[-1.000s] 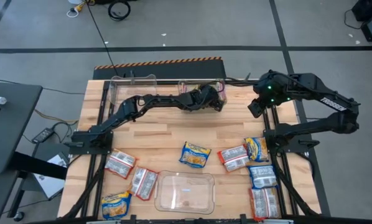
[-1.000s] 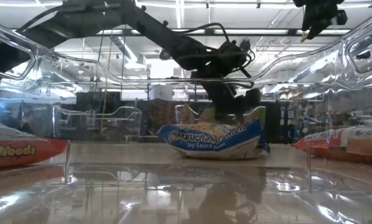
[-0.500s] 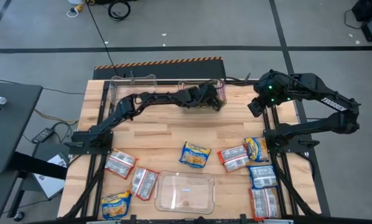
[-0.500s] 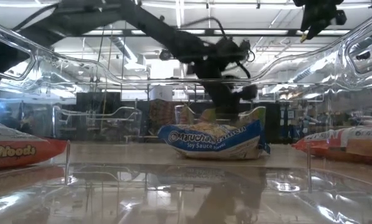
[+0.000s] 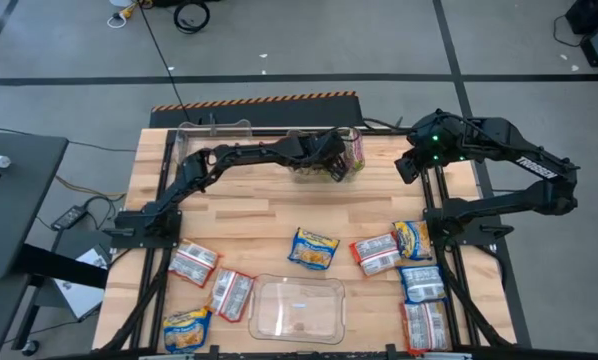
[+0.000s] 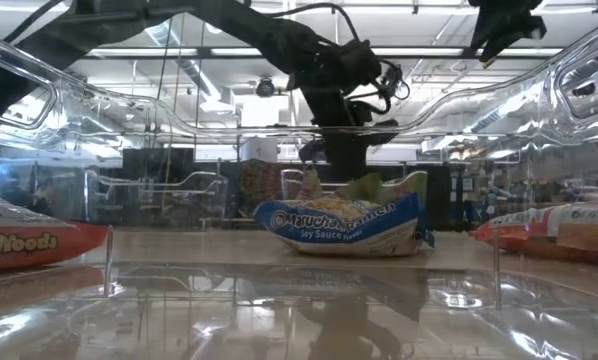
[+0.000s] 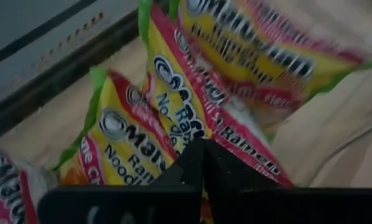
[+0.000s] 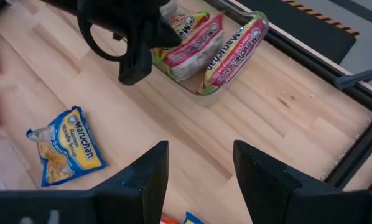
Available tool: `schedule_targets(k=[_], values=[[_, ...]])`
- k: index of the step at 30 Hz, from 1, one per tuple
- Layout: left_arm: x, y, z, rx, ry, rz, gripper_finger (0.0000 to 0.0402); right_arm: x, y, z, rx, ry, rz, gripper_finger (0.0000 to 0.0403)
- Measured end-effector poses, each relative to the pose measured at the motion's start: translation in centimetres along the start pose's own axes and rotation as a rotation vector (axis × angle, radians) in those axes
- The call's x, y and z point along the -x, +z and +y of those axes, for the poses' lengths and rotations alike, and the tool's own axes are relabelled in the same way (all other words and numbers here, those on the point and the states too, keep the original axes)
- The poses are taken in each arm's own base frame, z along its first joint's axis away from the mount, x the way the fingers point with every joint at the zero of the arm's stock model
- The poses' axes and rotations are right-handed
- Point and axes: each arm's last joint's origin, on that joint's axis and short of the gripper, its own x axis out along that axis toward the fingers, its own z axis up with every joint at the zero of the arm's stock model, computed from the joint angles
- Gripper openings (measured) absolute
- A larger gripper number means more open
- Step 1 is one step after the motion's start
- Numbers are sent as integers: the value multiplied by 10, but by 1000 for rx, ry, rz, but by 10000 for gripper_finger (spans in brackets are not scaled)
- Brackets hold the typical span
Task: Sort Maruchan noodles
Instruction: Adjust the green noodle packs, then put the blue noodle pack into the top left transparent bin
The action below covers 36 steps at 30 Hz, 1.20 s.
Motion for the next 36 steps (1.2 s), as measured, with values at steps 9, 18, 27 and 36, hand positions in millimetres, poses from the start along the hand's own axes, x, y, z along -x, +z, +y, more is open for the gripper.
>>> schedule_targets(k=[9,18,27,36], values=[[11,6,0,-45,-39,-13,110,0,-1,0,19,-9,1,185],[126,22,-21,-192,-278,-35,141,5,-15,25,216,129,37,185],[229,-44,-84,-476,-423,85,135,-16,-44,98,481,332,0,185],[224,-136,-112,-595,-371,314,143,-58,-98,166,464,242,103,185]])
